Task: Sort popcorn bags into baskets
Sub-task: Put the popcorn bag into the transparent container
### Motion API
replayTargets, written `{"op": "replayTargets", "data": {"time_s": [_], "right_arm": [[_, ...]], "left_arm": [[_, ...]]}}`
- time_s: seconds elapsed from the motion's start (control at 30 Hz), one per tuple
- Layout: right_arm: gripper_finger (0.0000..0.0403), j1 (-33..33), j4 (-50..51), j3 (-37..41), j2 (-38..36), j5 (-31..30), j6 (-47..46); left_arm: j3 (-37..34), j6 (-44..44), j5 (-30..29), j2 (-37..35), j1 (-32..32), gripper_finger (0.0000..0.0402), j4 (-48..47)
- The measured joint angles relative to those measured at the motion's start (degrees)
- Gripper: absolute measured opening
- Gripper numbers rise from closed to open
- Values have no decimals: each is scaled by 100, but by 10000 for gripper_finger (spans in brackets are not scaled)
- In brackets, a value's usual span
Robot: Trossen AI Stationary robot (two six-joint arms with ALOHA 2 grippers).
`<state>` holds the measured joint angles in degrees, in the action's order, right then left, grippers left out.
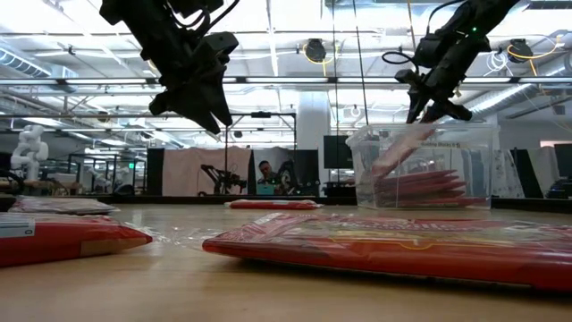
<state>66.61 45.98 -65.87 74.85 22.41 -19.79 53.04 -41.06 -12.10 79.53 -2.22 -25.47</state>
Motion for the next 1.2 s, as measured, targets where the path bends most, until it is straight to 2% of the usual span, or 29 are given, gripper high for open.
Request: {"op": "replayTargets", "data": {"time_s": [0.2, 0.5, 0.83, 1.03, 1.2], "right_arm": [[139, 2, -184, 0, -53, -23, -4], [143, 2, -624, 0, -606, 30, -11], [144, -164, -674, 0, -1373, 859, 341], [144, -617, -658, 0, -1810, 939, 425], [144, -1068, -618, 0, -2110, 941, 482]], "left_arm": [[0, 0, 0, 0, 0, 147, 2], [0, -24, -2, 0, 0, 147, 0], [0, 2, 124, 0, 21, 147, -3], [-2, -327, 563, 0, 358, 147, -4], [-2, -842, 763, 2, 907, 152, 44]]}}
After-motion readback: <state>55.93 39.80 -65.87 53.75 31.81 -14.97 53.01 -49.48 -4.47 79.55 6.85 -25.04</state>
